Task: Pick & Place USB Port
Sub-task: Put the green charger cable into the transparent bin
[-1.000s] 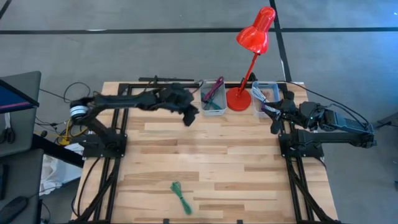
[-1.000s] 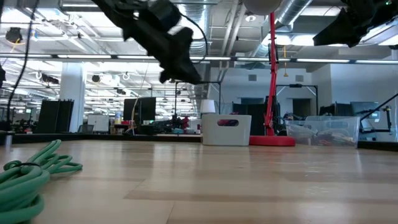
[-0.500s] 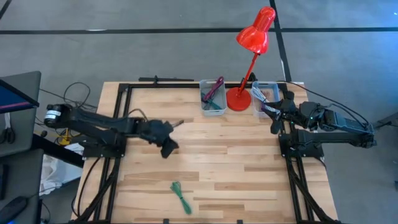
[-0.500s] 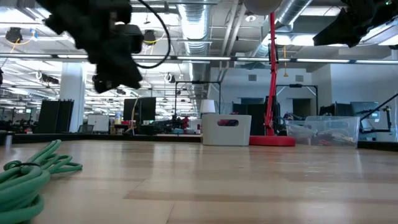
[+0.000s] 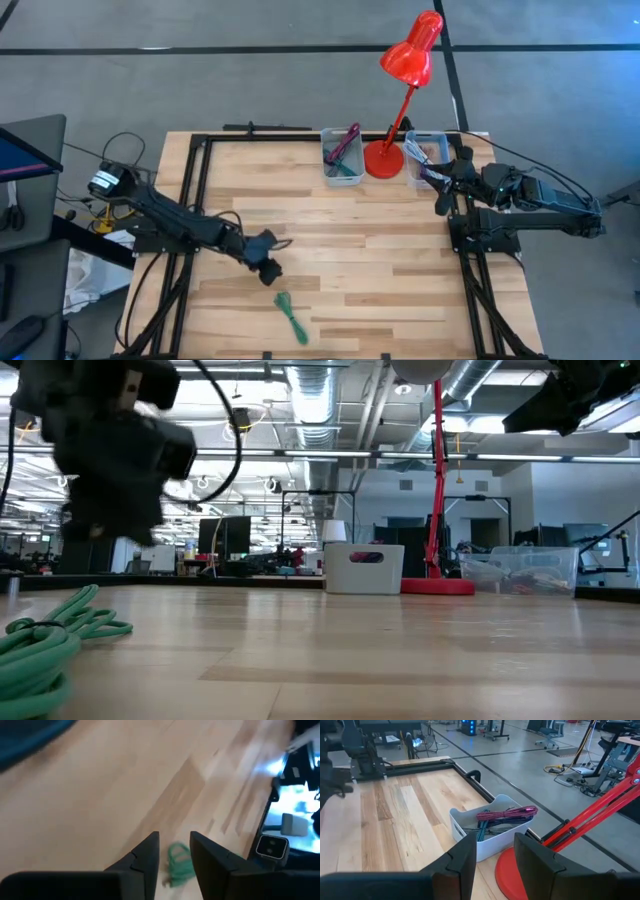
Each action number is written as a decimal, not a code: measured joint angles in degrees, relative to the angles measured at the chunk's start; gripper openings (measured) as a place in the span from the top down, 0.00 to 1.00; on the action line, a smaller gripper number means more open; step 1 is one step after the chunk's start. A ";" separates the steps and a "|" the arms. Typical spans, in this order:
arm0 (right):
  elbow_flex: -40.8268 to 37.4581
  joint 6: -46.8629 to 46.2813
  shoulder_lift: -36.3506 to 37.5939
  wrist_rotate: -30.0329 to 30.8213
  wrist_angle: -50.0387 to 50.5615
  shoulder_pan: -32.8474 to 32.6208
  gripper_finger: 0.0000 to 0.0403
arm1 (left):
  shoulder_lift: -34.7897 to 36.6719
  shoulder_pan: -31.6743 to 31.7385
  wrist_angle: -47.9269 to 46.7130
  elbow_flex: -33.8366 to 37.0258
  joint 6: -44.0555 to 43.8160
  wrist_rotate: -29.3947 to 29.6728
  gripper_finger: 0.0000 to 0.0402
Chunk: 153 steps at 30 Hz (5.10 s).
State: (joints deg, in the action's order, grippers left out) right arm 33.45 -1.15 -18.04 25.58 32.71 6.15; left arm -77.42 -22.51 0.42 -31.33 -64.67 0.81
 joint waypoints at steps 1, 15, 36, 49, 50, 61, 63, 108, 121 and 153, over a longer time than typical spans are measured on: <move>0.00 0.02 0.00 0.00 -0.05 0.00 0.69 | -1.11 -0.60 0.45 0.00 -2.97 -0.89 0.72; 0.00 0.04 0.00 0.00 0.07 0.00 0.69 | -6.26 -2.22 6.47 -0.02 -19.89 -11.61 0.56; 0.00 0.11 0.00 -0.04 0.22 -0.02 0.69 | -19.83 -2.31 19.57 -0.26 -30.09 -18.65 0.54; 0.01 0.09 0.01 -0.15 0.21 -0.02 0.69 | -20.75 -2.24 22.03 -0.24 -29.00 -4.96 0.54; 0.00 0.09 0.01 -0.15 0.21 -0.02 0.69 | -20.78 -2.24 22.15 -0.22 -28.94 -3.28 0.54; 0.00 0.06 0.01 -0.15 0.20 -0.02 0.69 | -20.86 0.05 22.50 -0.17 -28.88 0.87 0.54; 0.00 0.07 0.02 -0.15 0.20 -0.02 0.69 | -20.86 0.33 22.54 -0.17 -28.88 0.63 0.54; 0.00 0.07 0.00 -0.17 0.17 -0.02 0.69 | -26.37 -0.10 21.47 -5.92 -23.98 -13.50 0.89; 0.00 0.07 0.00 -0.17 0.20 -0.02 0.69 | -26.22 2.50 21.26 -5.88 -15.68 -11.88 0.99; 0.00 -0.91 0.00 -0.20 0.26 -0.03 0.69 | -25.29 -8.25 -15.23 -29.19 -33.61 -2.43 1.00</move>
State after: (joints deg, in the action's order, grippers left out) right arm 33.45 -2.06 -18.04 25.39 32.97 6.13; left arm -102.70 -30.76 -14.81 -60.52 -98.29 -1.63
